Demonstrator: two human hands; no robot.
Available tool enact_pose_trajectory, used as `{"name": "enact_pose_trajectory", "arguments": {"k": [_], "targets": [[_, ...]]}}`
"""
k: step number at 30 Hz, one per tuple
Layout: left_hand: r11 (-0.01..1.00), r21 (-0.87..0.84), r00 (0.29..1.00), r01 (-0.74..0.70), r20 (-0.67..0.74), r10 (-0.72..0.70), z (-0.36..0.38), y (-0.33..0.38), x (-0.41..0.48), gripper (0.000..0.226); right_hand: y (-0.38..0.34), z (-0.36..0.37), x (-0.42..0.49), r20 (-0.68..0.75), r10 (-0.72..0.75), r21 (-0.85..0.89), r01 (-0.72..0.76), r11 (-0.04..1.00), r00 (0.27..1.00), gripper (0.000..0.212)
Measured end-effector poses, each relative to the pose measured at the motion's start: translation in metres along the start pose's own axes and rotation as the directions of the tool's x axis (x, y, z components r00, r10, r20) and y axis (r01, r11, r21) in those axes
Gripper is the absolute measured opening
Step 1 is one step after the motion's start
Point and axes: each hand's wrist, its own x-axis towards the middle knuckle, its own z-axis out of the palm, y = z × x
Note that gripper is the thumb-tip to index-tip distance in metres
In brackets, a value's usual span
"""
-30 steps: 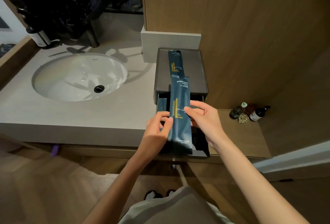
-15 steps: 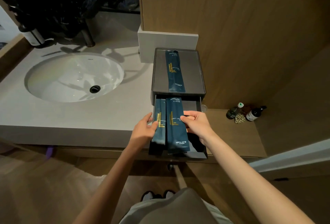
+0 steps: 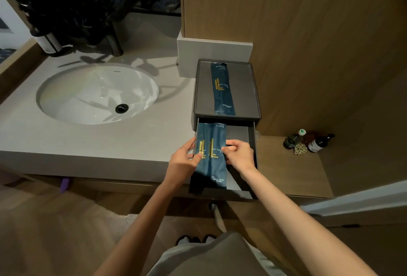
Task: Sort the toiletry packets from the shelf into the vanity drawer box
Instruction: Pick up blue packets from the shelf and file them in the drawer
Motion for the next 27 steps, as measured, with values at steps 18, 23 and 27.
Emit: {"name": "enact_pose_trajectory", "arguments": {"k": [18,23,27], "targets": [[0.997,-0.041,0.997,-0.07,0.012,0.07,-0.012,-0.003,-0.008,0.053,-0.008,-0.026,-0.008,0.614,-0.161,-0.663,0.615,0.426,0.773,0.108],[0.994,-0.073,0.996,-0.084,0.016,0.085,-0.014,-0.006,-0.006,0.052,-0.033,-0.034,-0.018,0.576,-0.242,-0.697,0.624,0.353,0.781,0.085],[0.994,-0.064,0.996,-0.084,-0.009,0.084,-0.016,-0.007,0.001,0.051,-0.073,-0.042,-0.014,0.303,-0.579,-0.565,0.632,0.53,0.757,0.042]]}}
